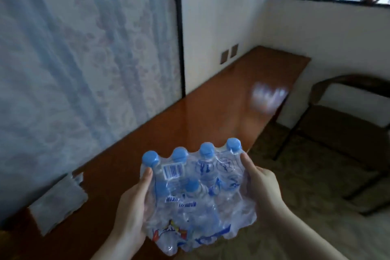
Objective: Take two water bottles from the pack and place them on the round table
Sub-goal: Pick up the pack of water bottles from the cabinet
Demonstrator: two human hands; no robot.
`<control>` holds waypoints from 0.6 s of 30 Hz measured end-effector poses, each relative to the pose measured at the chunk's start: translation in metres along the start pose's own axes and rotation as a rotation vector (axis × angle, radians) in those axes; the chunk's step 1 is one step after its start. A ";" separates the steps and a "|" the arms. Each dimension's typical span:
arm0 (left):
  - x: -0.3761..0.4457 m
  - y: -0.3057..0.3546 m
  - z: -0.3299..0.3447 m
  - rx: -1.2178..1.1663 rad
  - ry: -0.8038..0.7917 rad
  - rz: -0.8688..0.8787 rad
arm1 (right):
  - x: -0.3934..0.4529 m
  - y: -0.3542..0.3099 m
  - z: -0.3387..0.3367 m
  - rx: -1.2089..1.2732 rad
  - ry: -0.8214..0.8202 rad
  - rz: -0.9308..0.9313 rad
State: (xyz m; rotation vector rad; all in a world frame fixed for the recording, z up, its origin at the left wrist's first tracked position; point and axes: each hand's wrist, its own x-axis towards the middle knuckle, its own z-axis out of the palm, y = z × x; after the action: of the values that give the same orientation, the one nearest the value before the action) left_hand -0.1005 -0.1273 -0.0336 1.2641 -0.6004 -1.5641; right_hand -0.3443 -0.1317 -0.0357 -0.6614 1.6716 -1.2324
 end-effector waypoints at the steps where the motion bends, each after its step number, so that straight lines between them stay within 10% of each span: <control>1: 0.003 -0.004 0.019 0.032 -0.045 -0.016 | 0.002 0.000 -0.022 0.006 0.046 -0.006; 18: -0.095 -0.176 0.419 0.354 -0.733 -0.260 | -0.048 0.022 -0.459 0.350 0.730 -0.104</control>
State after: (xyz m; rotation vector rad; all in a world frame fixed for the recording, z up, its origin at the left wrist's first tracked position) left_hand -0.5581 -0.0587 -0.0020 1.0159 -1.2560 -2.2263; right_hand -0.7341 0.1141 -0.0074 -0.0688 1.9232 -1.9379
